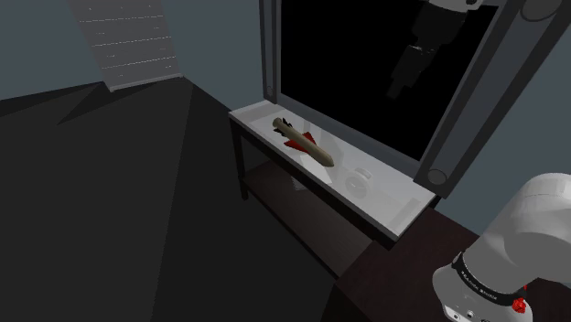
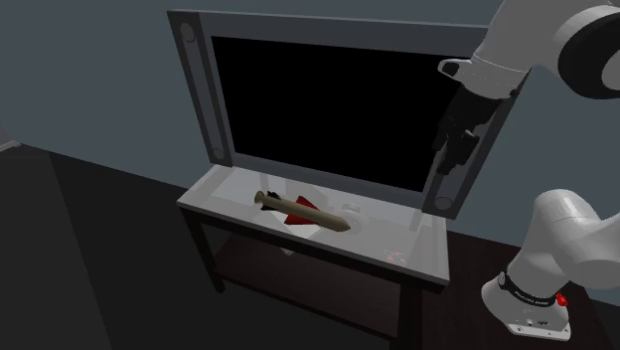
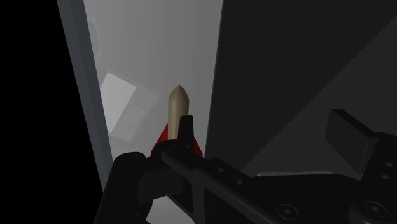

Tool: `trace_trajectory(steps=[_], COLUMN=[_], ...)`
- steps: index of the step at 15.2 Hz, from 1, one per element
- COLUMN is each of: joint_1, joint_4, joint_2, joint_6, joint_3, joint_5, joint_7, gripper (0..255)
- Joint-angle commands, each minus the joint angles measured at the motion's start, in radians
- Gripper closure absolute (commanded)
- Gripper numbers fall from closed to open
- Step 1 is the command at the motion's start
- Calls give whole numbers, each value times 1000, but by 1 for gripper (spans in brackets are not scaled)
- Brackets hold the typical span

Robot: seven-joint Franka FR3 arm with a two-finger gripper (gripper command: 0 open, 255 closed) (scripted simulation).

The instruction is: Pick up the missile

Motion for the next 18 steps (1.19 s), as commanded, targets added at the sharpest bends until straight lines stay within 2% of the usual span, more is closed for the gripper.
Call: trace_trajectory(steps=[1,9,18], joint_1=[0,-18,-34], joint_4=[0,8,117], joint_2=[0,245,564], joint_6=[0,217,405], joint_3=[0,-13,-28], joint_5=[0,-9,-14], joint_7=[0,-8,-14], gripper=[0,0,0])
